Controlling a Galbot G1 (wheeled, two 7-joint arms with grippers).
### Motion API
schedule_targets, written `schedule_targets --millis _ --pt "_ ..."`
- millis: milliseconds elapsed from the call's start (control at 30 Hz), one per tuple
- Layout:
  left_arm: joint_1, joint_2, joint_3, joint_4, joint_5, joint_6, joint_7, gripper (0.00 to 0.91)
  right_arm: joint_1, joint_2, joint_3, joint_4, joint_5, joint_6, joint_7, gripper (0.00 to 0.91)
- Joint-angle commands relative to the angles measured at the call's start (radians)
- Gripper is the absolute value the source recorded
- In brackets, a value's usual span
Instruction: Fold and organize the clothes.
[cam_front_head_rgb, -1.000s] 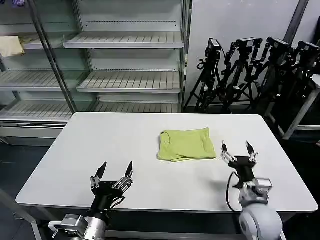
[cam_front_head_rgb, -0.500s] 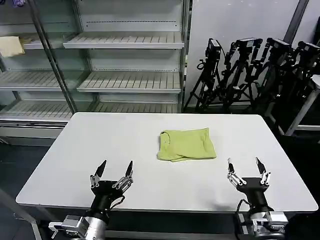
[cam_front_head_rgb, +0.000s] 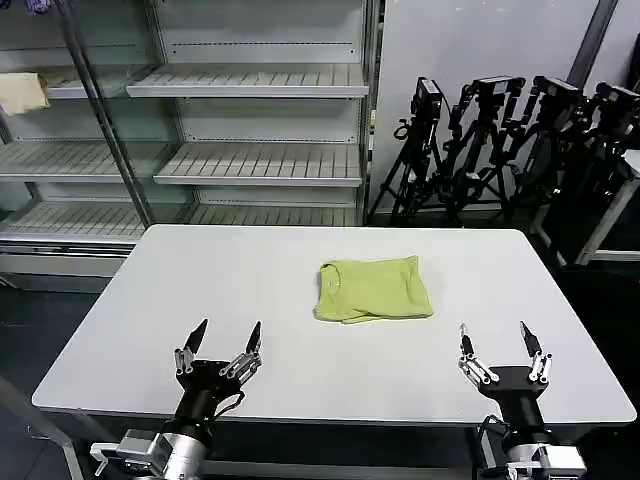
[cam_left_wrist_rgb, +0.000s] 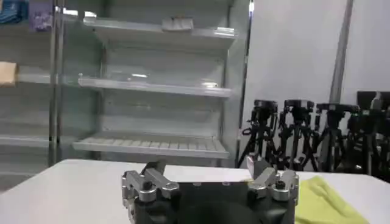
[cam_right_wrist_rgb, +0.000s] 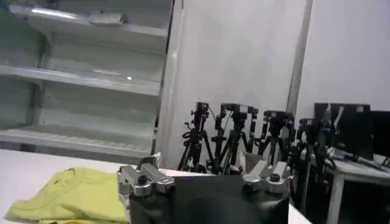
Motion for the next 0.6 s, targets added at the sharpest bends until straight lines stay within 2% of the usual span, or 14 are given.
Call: schedule_targets --millis 33,400,600 --pt "-0.024 0.082 -0.029 0.02 -0.077 0.016 -0.022 0.907 -0.044 -0.004 -0.005 0.023 -0.08 0.015 0.006 0.907" --pt "-0.098 0.132 -0.012 0.072 -0.083 -0.005 -0.009 0.907 -0.017 -0.026 0.006 0.0 -0.046 0.005 0.02 0.907" --pt "-0.087 0.15 -0.022 0.065 -0.075 -0.005 0.014 0.907 0.003 -0.043 -0.015 -0.009 -0.003 -0.011 -0.001 0.907"
